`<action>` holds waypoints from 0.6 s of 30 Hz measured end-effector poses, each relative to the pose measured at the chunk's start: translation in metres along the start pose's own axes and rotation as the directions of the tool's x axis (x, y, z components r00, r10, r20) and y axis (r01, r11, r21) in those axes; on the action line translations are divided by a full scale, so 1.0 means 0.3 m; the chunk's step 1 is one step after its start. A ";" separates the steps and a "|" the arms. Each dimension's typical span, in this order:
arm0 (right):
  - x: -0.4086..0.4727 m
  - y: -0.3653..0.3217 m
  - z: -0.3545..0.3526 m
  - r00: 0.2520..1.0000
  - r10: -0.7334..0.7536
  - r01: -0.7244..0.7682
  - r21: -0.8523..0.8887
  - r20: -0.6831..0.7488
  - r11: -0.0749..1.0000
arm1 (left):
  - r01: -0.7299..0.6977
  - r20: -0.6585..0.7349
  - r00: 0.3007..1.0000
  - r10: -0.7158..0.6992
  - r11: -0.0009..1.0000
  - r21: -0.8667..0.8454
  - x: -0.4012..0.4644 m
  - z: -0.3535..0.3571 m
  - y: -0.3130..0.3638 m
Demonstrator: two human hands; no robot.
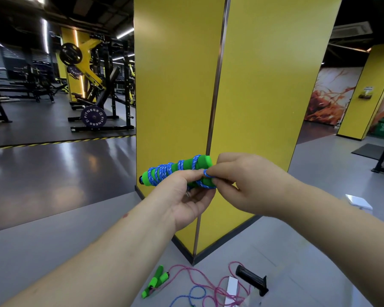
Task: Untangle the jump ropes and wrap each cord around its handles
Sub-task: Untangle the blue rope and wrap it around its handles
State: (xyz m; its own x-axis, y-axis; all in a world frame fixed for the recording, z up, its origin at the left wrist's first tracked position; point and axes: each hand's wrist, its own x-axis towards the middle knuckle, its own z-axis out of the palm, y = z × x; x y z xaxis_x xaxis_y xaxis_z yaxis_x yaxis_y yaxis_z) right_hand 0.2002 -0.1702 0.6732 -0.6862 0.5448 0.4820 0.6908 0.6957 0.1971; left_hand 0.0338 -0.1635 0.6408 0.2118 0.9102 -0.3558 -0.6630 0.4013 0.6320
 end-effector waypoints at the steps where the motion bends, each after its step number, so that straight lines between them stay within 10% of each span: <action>1: -0.004 -0.002 0.013 0.999 -0.033 0.030 -0.089 -0.026 0.996 | -0.006 0.002 1.000 0.006 1.000 -0.029 -0.003 0.005 -0.003; 8: -0.033 0.040 0.089 0.943 -0.231 0.148 -0.324 -0.238 0.934 | -0.030 -0.004 1.000 0.030 0.985 -0.167 -0.001 0.020 -0.020; 18: -0.059 0.062 0.110 0.943 -0.081 0.061 -0.071 -0.323 0.996 | -0.040 0.028 0.999 0.042 0.995 -0.087 0.031 0.018 -0.043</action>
State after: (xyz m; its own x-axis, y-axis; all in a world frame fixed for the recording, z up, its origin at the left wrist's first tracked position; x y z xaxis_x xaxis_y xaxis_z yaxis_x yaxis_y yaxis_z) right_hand 0.2176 -0.1514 0.6403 -0.6290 0.3062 0.7146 0.6621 0.6928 0.2859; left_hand 0.0481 -0.1598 0.6329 0.2035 0.9289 -0.3094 -0.7310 0.3544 0.5831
